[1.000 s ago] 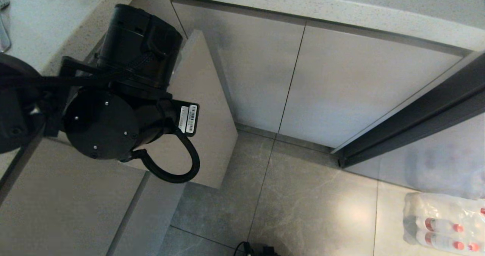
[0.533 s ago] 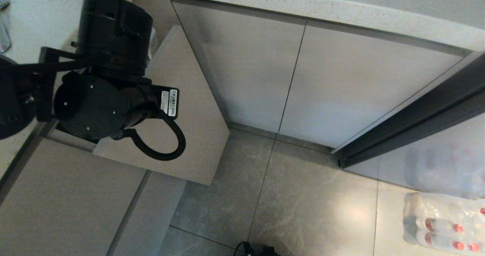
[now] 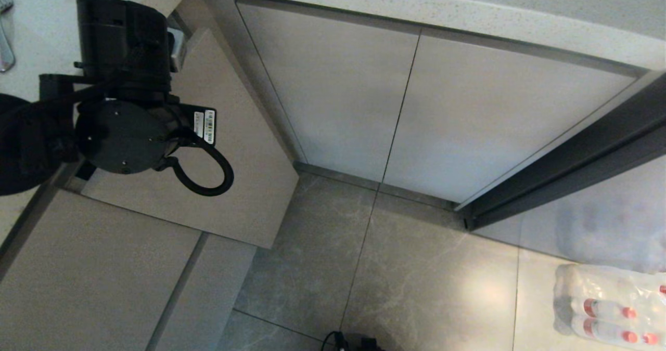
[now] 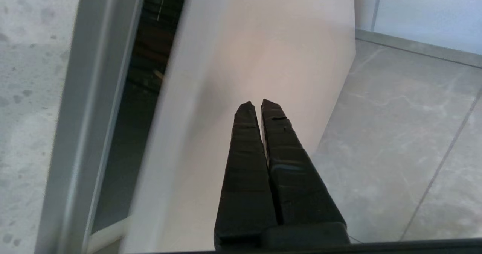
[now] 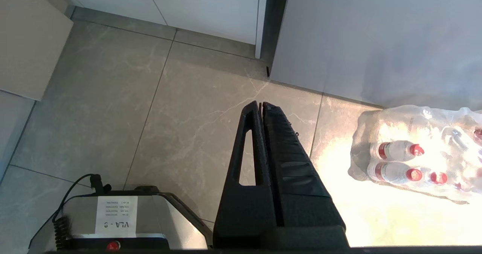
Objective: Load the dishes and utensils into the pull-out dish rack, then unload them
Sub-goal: Close the cupboard
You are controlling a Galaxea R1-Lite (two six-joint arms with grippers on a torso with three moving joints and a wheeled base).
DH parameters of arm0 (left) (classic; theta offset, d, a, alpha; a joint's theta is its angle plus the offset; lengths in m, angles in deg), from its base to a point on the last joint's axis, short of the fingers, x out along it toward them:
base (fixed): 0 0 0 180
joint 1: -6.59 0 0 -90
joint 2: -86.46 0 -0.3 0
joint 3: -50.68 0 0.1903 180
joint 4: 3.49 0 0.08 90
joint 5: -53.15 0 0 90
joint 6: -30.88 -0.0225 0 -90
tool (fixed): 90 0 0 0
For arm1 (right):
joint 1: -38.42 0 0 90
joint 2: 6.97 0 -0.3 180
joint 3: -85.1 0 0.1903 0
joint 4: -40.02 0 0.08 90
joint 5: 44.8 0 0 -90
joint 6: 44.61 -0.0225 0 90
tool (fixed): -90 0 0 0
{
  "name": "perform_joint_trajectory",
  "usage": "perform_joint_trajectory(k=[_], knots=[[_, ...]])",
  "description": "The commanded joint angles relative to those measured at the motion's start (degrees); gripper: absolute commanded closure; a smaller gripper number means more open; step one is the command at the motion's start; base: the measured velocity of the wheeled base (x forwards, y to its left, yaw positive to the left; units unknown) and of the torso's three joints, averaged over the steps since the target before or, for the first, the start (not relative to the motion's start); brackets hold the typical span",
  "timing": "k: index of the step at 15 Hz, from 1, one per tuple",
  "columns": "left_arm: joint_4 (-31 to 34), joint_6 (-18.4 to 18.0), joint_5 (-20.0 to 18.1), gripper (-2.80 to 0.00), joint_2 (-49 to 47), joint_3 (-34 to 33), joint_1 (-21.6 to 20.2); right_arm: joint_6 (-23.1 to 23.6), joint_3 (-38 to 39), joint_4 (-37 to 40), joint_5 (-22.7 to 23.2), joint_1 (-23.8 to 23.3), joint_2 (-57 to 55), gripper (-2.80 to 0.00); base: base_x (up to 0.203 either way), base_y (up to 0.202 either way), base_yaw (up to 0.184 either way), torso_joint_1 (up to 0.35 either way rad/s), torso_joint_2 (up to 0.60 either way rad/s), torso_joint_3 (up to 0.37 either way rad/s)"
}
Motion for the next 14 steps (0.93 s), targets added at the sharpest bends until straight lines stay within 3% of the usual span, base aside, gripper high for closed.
perform_joint_trajectory(k=[1,14], knots=[[-0.06,-0.1,0.23,0.0,-0.08,-0.1,-0.53,0.0,0.0,-0.01,0.0,0.0,-0.09,0.0,0.0,0.0,0.0,0.0,0.0,0.0],[-0.03,-0.1,0.5,0.0,0.44,-0.78,1.31,0.0,0.0,-0.01,0.0,0.0,-0.02,0.0,0.0,0.0,0.0,0.0,0.0,0.0]])
